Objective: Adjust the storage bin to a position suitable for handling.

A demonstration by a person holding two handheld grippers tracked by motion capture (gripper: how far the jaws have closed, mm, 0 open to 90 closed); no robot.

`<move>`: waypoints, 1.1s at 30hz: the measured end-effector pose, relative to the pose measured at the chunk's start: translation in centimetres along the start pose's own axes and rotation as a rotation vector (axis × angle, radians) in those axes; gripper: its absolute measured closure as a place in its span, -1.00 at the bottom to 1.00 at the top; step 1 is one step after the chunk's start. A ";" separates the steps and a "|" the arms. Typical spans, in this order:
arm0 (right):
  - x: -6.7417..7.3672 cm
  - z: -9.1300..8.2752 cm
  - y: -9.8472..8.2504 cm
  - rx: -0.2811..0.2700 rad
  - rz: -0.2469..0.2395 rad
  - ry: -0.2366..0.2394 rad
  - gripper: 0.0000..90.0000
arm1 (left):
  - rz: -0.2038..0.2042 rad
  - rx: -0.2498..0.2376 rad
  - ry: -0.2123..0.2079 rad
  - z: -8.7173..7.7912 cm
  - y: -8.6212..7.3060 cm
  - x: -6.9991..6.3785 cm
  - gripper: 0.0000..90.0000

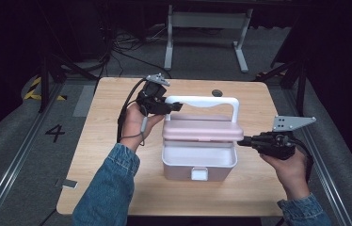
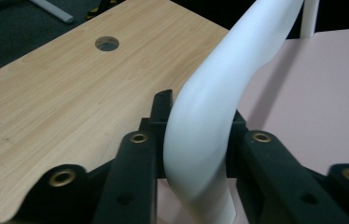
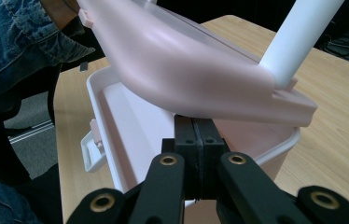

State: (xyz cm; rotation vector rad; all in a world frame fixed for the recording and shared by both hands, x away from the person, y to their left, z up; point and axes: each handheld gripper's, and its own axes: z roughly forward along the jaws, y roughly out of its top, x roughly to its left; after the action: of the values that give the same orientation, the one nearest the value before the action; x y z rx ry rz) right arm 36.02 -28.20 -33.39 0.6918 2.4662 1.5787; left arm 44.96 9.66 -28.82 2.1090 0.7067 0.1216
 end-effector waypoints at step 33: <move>-0.8 0.0 1.1 -0.057 0.021 -0.012 1.00 | 0.048 -0.071 0.065 -6.4 -7.5 -2.2 -0.18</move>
State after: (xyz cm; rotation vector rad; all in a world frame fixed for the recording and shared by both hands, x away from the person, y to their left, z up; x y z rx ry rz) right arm 37.04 -28.12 -32.52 0.7185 2.4036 1.6404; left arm 37.66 16.48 -30.38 2.0622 0.6802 0.2392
